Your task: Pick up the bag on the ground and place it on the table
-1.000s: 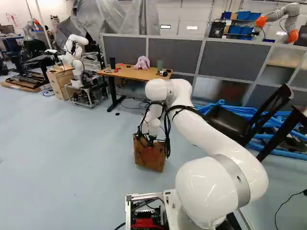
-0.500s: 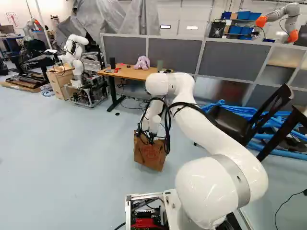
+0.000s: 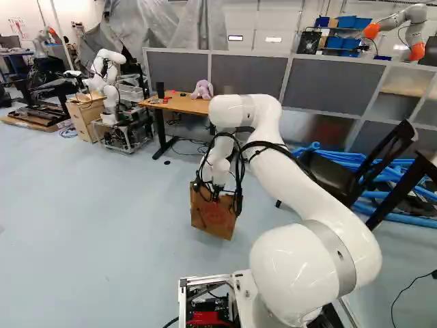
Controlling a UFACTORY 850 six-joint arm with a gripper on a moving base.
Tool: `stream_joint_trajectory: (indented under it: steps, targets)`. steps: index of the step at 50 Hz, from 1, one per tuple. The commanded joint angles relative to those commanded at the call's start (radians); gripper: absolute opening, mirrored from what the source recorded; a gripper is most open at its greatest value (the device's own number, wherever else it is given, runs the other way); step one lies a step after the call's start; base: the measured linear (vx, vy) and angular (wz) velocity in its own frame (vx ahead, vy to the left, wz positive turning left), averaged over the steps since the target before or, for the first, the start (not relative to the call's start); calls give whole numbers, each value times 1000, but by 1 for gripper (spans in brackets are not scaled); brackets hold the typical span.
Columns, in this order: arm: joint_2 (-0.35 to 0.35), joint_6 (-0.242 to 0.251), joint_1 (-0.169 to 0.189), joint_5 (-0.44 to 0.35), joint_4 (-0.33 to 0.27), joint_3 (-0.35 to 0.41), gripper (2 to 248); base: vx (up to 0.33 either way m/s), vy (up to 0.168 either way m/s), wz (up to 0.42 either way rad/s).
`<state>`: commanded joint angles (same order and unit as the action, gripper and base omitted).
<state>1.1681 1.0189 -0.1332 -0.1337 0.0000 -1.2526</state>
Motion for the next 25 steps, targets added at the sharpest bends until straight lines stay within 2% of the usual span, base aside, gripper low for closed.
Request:
stream_joint_trajectory:
  steps: [25]
  targets:
    - [-93,0,0,0,0,70,21,0,0,0]
